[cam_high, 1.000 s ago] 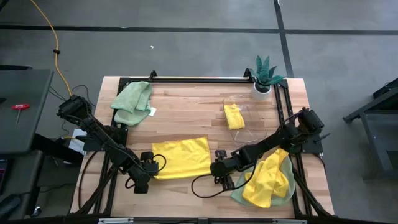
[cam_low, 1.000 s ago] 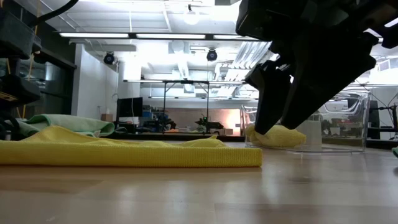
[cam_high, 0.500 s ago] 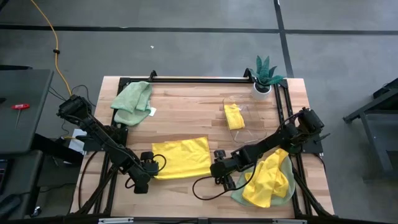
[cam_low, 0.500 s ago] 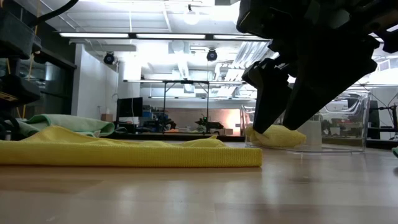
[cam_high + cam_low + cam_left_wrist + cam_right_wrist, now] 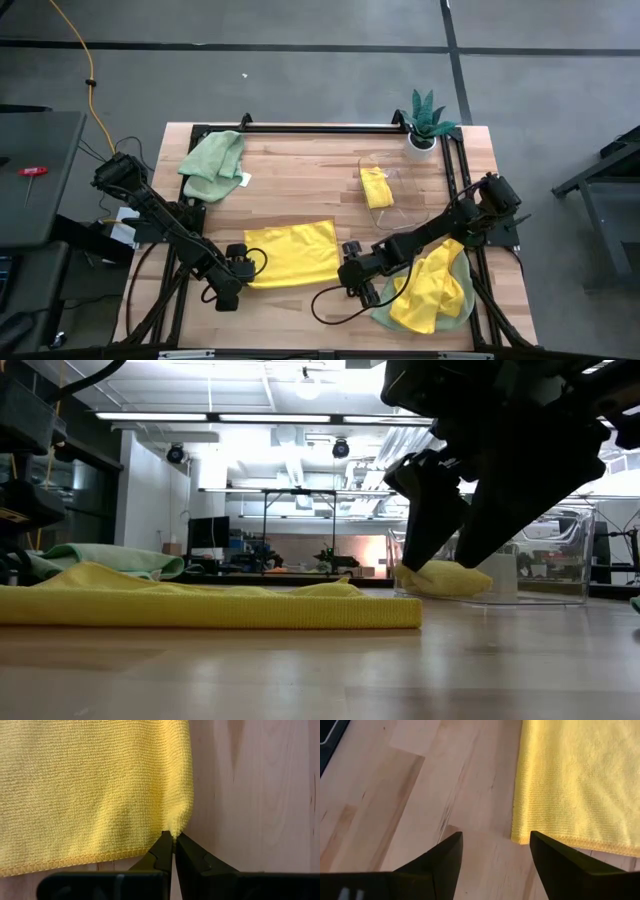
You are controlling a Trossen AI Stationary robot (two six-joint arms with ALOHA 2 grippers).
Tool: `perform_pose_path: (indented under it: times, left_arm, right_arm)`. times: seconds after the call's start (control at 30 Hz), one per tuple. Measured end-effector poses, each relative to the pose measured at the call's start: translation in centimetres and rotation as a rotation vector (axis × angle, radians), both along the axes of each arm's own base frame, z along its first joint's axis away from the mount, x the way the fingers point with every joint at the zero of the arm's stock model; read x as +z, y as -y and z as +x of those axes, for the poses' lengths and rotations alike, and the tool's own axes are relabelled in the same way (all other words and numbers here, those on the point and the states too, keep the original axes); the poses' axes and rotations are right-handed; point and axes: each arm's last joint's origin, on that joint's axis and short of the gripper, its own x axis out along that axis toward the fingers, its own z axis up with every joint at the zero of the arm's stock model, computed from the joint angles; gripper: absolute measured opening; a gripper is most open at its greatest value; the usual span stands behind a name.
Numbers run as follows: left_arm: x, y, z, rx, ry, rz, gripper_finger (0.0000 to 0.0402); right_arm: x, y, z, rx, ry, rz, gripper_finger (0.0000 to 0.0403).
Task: Fold microfiber towels
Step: Fold the top yellow microfiber towel
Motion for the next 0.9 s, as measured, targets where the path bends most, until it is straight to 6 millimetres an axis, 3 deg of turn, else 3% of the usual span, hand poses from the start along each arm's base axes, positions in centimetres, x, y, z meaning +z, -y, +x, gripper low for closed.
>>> perform_pose_path:
  times: [0.2,0.73,0.9]
  left_arm:
    - [0.0,0.0,0.0,0.000,0.000,0.000,0.0003]
    - [0.0,0.0,0.0,0.000,0.000,0.000,0.0003]
    - [0.0,0.0,0.0,0.000,0.000,0.000,0.0003]
  right_arm:
    - [-0.2,-0.1,0.1,0.040,0.025,-0.047,0.0225]
    - [-3.4,-0.6,1.3,0.035,0.040,-0.083,0.0225]
    - [-3.6,-0.6,1.4,0.029,0.047,-0.090,0.0219]
